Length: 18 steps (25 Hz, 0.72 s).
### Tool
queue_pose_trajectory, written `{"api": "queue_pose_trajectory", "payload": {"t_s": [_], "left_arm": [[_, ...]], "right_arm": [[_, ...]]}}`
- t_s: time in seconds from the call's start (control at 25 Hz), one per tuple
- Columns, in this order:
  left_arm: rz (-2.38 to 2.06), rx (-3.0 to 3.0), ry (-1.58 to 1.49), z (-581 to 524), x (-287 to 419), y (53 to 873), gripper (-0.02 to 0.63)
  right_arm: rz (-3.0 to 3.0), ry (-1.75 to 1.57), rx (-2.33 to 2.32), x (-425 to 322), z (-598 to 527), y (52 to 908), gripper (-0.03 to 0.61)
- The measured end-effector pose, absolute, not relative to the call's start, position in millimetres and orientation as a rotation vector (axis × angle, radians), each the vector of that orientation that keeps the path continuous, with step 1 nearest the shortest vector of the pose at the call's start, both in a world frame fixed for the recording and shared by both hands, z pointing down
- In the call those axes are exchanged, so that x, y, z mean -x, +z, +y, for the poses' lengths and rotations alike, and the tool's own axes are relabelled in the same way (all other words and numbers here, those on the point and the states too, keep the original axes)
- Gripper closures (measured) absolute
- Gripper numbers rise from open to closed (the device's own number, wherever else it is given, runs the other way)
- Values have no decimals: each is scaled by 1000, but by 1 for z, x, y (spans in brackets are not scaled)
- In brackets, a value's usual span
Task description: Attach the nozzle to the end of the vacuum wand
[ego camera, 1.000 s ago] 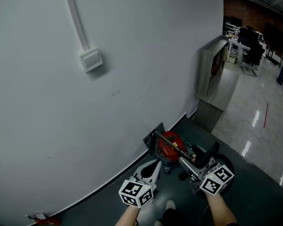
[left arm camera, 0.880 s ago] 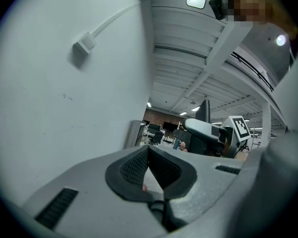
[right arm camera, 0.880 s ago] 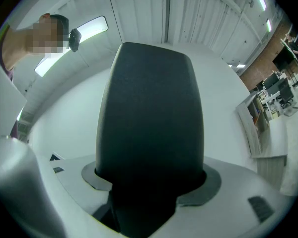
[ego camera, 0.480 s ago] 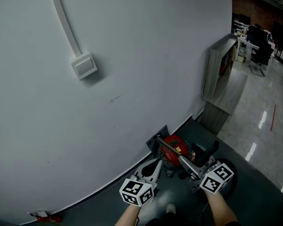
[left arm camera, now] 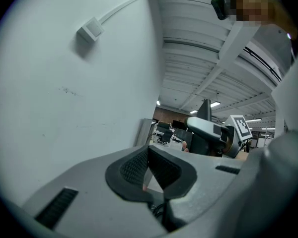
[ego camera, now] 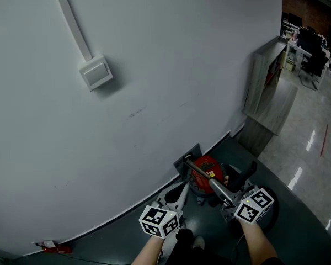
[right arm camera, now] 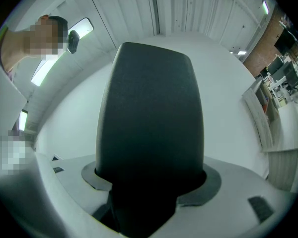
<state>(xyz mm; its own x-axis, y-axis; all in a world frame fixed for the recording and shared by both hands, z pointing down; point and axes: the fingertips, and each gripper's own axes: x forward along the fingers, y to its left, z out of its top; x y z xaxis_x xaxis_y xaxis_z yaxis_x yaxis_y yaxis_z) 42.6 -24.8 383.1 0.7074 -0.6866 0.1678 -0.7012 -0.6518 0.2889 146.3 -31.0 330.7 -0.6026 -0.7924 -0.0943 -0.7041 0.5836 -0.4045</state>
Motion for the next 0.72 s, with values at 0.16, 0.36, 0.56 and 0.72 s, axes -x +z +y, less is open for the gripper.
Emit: {"api": "queue_pose_trajectory", "payload": {"t_s": [0.16, 0.36, 0.56, 0.72], "left_arm": [[-1088, -2563, 69, -45, -37, 394, 609], [-1080, -2531, 69, -76, -30, 409, 608], [-1054, -2501, 74, -109, -21, 425, 609], [-1030, -2493, 80, -128, -15, 434, 609]], "right_arm": [[2554, -495, 1239, -143, -54, 338, 250], [2551, -523, 1261, -138, -86, 347, 250], [2546, -549, 1284, -129, -124, 356, 250], [2546, -554, 1303, -120, -147, 360, 250]]}}
